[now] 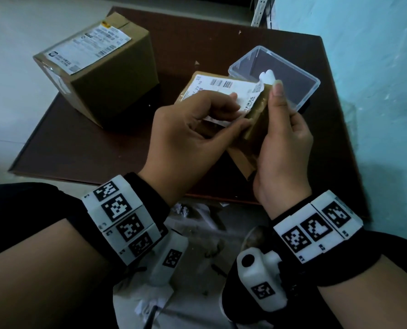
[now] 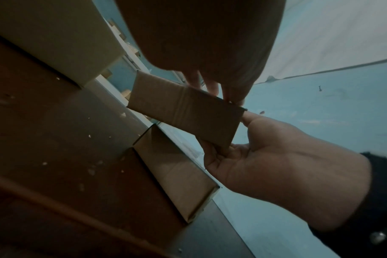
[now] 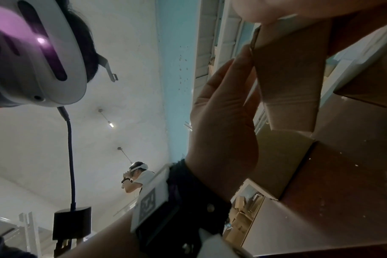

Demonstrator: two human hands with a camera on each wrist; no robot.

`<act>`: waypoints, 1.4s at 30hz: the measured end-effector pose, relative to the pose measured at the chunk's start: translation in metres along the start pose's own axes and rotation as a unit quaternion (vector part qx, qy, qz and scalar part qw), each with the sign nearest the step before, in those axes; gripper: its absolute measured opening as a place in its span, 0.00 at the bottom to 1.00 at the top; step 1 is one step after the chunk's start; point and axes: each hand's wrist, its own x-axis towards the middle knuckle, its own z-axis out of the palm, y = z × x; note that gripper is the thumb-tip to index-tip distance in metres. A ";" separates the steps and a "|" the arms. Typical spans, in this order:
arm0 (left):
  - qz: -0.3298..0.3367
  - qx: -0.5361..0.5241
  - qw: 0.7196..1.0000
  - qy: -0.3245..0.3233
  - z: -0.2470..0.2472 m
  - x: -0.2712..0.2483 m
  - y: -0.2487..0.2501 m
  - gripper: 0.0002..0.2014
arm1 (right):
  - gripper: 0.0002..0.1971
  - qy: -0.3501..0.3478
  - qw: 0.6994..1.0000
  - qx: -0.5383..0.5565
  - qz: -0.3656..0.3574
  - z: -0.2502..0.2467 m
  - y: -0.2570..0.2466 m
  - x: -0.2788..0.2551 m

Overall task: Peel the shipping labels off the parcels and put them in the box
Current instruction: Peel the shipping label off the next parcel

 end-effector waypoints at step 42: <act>-0.029 0.080 0.994 0.065 -0.009 0.016 -0.003 0.11 | 0.42 -0.152 0.978 -0.121 -0.074 -0.001 0.005 -0.011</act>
